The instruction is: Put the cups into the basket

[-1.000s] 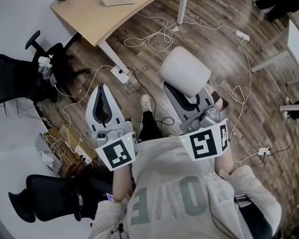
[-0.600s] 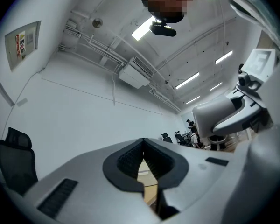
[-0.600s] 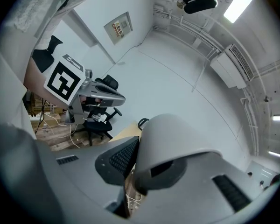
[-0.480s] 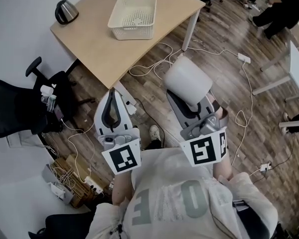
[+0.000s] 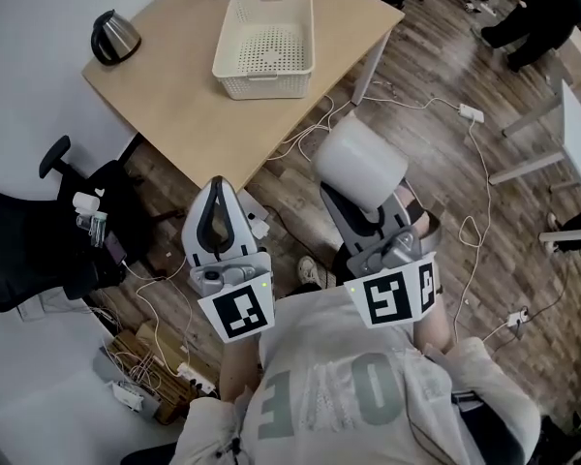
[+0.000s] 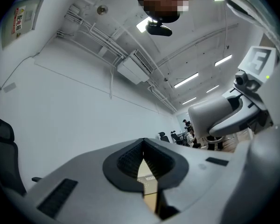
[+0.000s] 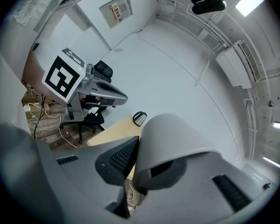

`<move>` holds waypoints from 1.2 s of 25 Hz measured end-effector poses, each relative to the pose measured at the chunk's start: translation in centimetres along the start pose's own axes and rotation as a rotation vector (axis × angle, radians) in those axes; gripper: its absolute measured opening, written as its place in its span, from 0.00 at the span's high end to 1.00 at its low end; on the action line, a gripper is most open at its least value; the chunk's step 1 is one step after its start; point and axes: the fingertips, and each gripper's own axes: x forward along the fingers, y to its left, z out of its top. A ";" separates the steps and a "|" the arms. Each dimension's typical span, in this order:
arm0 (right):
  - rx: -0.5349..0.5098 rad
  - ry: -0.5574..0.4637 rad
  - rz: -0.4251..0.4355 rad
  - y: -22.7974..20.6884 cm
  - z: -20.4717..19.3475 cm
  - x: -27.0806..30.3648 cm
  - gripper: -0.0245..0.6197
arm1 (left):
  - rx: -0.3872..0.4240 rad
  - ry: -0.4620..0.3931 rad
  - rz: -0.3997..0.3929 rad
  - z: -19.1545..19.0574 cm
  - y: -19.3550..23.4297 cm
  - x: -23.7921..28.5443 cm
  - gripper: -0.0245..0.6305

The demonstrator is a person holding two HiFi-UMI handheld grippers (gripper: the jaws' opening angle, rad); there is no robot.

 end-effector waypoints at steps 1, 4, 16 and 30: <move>0.001 0.000 0.001 -0.2 -0.1 0.4 0.90 | -0.001 0.000 0.000 -0.1 0.0 0.4 0.95; 0.005 -0.008 0.012 -0.7 -0.6 1.9 0.90 | -0.005 -0.001 0.003 -0.6 0.2 1.6 0.95; -0.029 -0.081 0.042 -9.1 -4.6 13.8 0.90 | 0.017 0.000 0.028 -3.1 -0.7 14.1 0.95; -0.045 -0.133 0.186 -20.7 -12.4 24.1 0.90 | 0.004 0.031 0.149 -4.3 -3.6 30.6 0.95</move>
